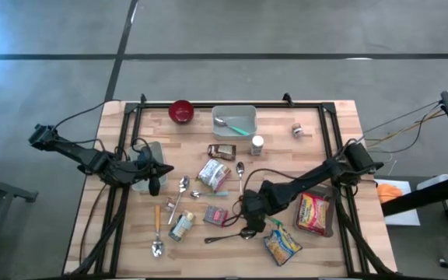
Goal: Pick & Place Food Item
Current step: Put the green spoon into the right gray bin
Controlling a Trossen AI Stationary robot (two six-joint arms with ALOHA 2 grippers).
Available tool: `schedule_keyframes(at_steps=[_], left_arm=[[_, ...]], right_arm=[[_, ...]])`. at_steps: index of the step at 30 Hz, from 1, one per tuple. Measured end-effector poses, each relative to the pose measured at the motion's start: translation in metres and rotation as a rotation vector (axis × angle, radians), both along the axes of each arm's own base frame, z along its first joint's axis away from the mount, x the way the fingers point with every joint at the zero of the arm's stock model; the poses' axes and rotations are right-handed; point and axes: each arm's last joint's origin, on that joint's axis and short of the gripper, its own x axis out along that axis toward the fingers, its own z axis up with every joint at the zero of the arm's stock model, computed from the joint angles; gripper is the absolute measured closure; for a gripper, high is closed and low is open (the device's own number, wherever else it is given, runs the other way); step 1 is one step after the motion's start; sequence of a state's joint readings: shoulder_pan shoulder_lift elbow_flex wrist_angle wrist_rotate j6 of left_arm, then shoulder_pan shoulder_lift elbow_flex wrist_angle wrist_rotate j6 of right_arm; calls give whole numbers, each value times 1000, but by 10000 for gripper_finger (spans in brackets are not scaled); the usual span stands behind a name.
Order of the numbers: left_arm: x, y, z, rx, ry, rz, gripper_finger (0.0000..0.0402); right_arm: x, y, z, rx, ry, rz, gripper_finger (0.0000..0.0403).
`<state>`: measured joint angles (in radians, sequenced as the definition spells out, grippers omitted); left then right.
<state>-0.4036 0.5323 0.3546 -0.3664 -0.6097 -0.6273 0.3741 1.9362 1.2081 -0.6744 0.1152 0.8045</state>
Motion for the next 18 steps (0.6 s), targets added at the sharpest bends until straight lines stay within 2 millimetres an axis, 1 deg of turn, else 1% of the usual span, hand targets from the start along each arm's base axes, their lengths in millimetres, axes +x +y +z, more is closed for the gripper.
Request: schedule_keyframes(at_steps=[3,6,10,14,15,18], left_arm=[[0,0,0,0,1,0,401],[0,0,0,1,1,0,401],[0,0,0,1,2,0,401],[0,0,0,2,5,0,401],[0,0,0,2,5,0,401],[0,0,0,2,5,0,401]], right_arm=[[6,4,1,-16,35,11,175],[10,6,-1,-23,61,17,210],[16,9,-4,-20,78,27,280],[19,11,-2,-20,79,53,365],[20,11,-1,-21,78,67,379],[22,11,3,-25,83,83,386]])
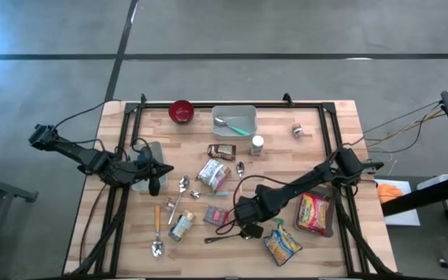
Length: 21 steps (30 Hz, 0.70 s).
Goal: Pick & Place Food Item
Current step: Put the green spoon into the right gray bin
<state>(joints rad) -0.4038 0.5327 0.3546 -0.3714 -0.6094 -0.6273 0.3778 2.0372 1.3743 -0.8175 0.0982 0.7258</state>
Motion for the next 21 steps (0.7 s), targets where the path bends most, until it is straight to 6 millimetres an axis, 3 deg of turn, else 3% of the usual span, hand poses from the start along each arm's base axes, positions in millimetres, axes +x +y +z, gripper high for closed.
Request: schedule_keyframes(at_steps=[5,10,15,21], left_arm=[[0,0,0,0,0,0,401],[0,0,0,0,0,0,401],[0,0,0,1,0,1,401],[0,0,0,1,1,0,401]], right_arm=[[-1,-4,10,-58,23,20,391],[-8,-9,37,-164,52,20,392],[-9,-21,77,-246,-24,23,393],[-7,-54,125,-315,-155,46,394]])
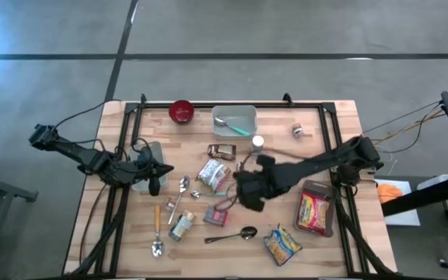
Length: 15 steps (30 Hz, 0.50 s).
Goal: Pick & Place Food Item
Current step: Put the green spoon into the right gray bin
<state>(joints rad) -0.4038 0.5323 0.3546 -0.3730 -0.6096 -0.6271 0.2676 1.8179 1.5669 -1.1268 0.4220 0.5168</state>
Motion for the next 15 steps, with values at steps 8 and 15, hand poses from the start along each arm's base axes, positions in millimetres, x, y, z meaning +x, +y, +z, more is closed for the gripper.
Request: schedule_keyframes(at_steps=[8,15], left_arm=[[0,0,0,0,0,0,401],[0,0,0,0,0,0,401]], right_arm=[[20,-75,31,-137,-71,90,394],[35,-157,43,-148,-263,55,394]])
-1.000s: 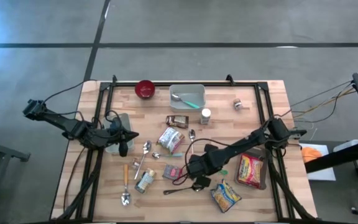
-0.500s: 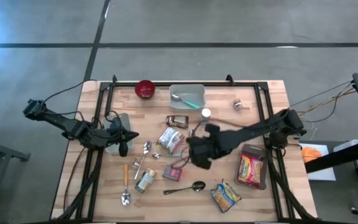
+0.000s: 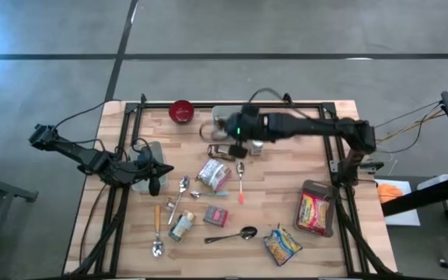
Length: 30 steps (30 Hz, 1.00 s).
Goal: Pick & Place Food Item
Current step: Put the green spoon into the right gray bin
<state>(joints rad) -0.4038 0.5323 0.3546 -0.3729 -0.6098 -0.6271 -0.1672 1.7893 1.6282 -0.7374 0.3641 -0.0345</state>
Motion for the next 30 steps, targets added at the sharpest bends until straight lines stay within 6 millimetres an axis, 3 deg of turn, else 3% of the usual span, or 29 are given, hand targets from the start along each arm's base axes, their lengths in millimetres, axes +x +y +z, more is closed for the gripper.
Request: schedule_keyframes(at_steps=[7,12,20,25,30], left_arm=[[0,0,0,0,0,0,401],[0,0,0,0,0,0,401],[0,0,0,0,0,0,401],[0,0,0,0,0,0,401],[0,0,0,0,0,0,401]], right_arm=[[-4,-76,-5,98,-121,43,394],[-2,-107,-21,109,-119,75,394],[24,-128,-54,154,-1,67,394],[33,-135,-68,200,162,-6,394],[44,-142,-80,242,218,-53,394]])
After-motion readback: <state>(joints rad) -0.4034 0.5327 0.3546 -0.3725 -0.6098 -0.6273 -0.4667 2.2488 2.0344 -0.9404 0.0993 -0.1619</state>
